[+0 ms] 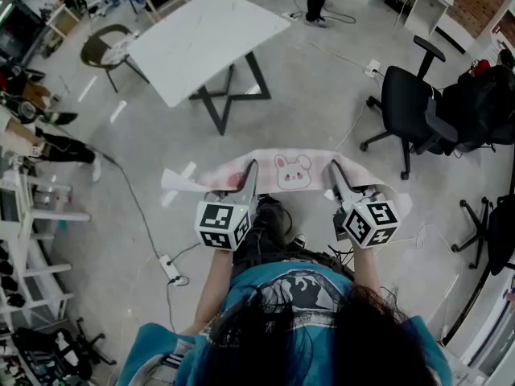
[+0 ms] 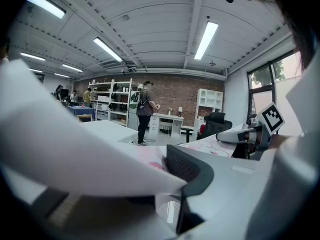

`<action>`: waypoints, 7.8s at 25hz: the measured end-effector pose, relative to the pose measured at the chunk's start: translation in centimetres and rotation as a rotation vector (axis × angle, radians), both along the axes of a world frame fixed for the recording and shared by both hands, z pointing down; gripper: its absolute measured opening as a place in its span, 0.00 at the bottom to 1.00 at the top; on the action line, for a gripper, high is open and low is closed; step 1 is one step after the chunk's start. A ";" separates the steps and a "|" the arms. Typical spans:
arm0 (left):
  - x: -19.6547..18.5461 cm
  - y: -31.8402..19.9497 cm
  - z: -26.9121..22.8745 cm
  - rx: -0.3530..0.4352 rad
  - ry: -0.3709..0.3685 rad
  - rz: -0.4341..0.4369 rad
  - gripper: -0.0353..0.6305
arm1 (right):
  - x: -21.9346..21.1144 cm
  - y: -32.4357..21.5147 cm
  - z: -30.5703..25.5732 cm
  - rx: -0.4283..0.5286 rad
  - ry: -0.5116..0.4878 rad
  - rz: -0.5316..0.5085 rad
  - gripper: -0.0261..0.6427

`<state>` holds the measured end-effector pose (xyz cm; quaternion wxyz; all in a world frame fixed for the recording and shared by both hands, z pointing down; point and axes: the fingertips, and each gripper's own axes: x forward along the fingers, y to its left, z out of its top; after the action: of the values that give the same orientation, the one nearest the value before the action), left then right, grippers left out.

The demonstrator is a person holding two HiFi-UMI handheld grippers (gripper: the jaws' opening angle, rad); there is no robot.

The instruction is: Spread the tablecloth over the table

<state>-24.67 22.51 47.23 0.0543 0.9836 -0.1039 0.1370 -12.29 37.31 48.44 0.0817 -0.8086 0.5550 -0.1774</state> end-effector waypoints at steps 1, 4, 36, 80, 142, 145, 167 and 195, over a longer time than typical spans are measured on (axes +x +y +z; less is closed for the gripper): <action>0.0 -0.2 0.1 -0.002 -0.001 -0.004 0.17 | 0.1 -0.2 0.1 -0.002 -0.003 -0.004 0.19; 0.2 -1.1 0.4 -0.010 -0.005 -0.014 0.16 | 0.4 -1.3 0.4 -0.009 -0.008 -0.017 0.19; 8.8 -25.3 -2.1 -0.009 0.035 -0.024 0.17 | 9.5 -25.8 -1.6 -0.019 -0.077 -0.063 0.19; 29.1 -34.4 -10.8 0.258 0.007 -0.612 0.19 | 35.1 -45.6 -10.1 0.141 0.065 -0.829 0.20; 20.8 -82.4 -19.6 0.325 0.315 -0.640 0.20 | 27.3 -94.1 -20.2 0.283 0.280 -1.019 0.21; 20.4 -79.6 -15.4 0.217 0.321 -0.650 0.20 | 27.3 -91.3 -16.3 0.231 0.193 -1.026 0.21; 23.2 -78.0 8.5 -0.285 0.022 -0.658 0.21 | 29.4 -89.4 4.2 -0.224 -0.004 -0.962 0.14; 22.9 -73.3 13.9 -0.418 -0.051 -0.700 0.22 | 29.5 -84.8 8.5 -0.333 -0.149 -0.862 0.11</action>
<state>-1.76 -50.79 61.14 0.2939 0.8528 -0.4037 0.1529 17.16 -47.47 56.96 -0.0908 -0.4913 0.7970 -0.3394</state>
